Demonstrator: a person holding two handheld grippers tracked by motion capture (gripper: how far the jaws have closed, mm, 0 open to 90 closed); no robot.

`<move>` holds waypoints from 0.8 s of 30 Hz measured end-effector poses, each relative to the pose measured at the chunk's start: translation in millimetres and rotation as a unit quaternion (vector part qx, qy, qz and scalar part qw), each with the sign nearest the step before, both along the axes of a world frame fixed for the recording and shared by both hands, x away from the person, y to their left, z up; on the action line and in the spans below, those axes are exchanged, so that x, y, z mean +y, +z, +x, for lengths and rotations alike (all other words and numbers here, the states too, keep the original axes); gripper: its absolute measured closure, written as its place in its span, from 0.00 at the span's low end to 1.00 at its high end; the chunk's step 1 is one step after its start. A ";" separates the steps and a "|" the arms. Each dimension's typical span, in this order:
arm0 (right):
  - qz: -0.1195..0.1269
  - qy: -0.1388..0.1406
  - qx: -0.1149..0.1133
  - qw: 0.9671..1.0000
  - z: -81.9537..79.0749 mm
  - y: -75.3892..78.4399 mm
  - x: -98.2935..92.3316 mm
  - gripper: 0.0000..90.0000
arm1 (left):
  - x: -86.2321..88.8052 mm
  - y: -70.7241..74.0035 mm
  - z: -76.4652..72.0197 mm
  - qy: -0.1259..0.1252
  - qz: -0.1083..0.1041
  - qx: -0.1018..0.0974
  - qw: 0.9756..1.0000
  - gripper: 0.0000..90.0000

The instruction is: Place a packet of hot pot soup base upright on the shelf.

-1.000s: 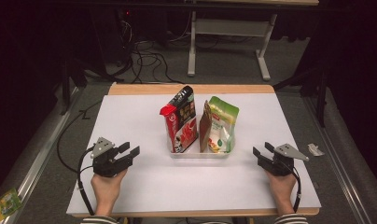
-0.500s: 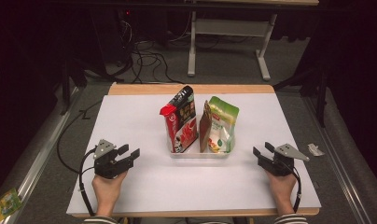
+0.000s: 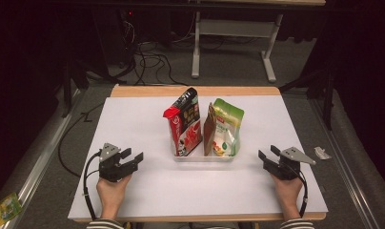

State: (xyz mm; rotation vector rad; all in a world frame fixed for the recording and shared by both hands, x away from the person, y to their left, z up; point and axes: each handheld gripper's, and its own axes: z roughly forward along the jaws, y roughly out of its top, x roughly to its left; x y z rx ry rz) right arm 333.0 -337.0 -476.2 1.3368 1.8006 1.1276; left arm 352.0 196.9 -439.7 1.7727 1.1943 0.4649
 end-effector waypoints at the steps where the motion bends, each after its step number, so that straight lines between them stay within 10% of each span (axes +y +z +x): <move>1: 0.000 0.000 0.000 1.000 0.1 0.0 0.1 0.48 | -0.6 -0.4 0.6 0.000 0.000 -0.001 1.000 0.50; 24: 0.000 0.000 0.000 1.000 0.0 0.0 0.0 0.48 | -16.8 -17.8 16.5 -0.007 0.017 0.007 1.000 0.49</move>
